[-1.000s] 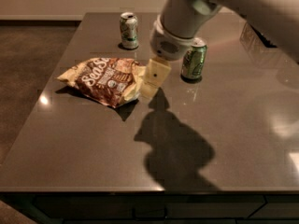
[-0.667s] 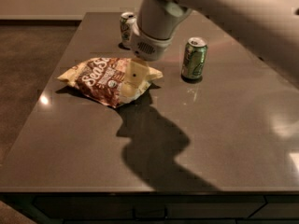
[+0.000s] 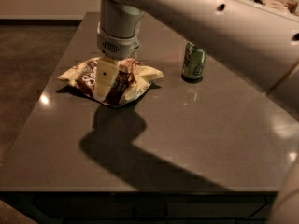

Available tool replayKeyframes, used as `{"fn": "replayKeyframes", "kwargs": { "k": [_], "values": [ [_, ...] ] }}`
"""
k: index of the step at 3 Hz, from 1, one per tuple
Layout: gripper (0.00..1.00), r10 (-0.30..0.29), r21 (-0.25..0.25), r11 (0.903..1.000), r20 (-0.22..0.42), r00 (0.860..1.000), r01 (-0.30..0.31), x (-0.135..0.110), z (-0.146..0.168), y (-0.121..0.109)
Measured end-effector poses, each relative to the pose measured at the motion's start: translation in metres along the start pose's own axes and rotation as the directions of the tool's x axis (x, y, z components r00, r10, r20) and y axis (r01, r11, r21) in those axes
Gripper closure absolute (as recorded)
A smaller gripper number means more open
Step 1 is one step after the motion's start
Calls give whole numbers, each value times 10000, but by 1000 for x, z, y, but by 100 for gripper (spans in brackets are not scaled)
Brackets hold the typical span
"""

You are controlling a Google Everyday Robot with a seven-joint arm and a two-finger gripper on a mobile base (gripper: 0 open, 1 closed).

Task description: Pick brown chip bag

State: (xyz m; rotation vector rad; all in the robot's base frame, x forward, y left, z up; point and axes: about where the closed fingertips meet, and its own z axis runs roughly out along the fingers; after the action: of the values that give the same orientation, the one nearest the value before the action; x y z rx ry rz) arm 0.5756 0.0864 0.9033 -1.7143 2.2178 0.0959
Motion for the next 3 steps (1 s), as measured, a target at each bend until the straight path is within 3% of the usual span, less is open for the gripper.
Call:
{"fn": "replayKeyframes", "kwargs": {
  "k": [2,3],
  "values": [
    [0,488,256,9986,-831,9953,-469,-25,42,-33],
    [0,413,186,9990,-1117,9929,-394,-36,59,-46]
  ]
}}
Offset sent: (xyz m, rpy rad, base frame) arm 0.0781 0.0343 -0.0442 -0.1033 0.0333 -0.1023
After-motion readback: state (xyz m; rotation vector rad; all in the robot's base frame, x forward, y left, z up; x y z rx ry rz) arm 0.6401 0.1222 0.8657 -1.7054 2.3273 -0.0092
